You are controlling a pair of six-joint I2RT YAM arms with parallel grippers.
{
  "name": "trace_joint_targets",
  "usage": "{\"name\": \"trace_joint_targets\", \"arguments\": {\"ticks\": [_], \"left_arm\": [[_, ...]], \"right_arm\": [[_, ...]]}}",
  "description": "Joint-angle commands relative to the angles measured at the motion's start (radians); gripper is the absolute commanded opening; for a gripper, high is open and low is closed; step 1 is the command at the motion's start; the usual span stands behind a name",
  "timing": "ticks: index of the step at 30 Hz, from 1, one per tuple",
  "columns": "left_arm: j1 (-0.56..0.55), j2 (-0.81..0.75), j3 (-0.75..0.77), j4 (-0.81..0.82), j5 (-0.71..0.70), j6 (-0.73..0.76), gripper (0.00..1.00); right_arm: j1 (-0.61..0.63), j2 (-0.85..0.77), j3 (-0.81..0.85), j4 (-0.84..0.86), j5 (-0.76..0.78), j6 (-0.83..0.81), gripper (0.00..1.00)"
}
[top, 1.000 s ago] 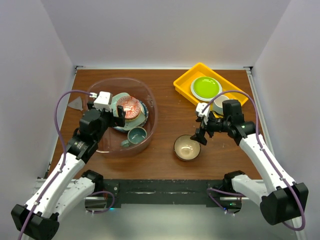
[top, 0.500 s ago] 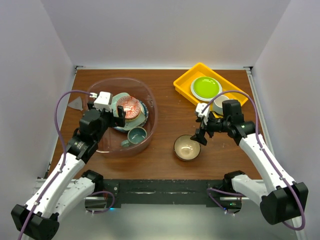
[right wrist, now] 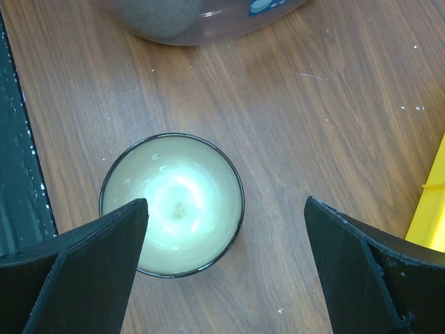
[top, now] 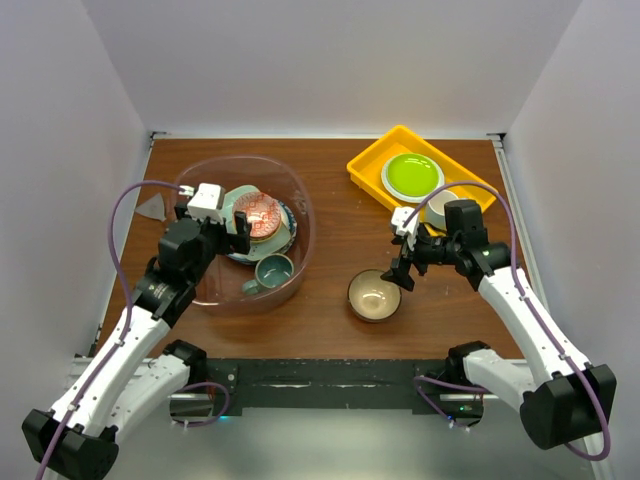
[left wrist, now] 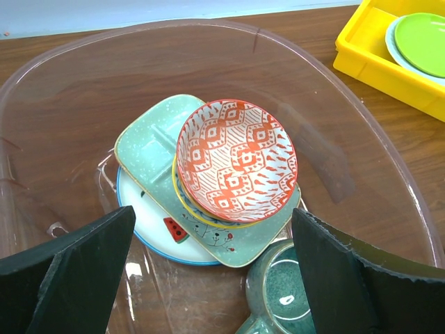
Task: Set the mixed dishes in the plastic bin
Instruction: Pick up the bowl from the center of the board.
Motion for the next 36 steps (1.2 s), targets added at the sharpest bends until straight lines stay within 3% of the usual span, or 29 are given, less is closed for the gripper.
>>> {"name": "trace_joint_targets", "arguments": {"ticks": [1, 36], "left_arm": [[0.008, -0.014, -0.005, 0.057, 0.01, 0.007, 1.0], [0.008, -0.014, -0.007, 0.056, 0.013, 0.007, 1.0]], "right_arm": [[-0.003, 0.01, -0.01, -0.001, -0.035, -0.023, 0.98], [0.0, 0.041, -0.033, 0.007, 0.011, -0.049, 0.98]]}}
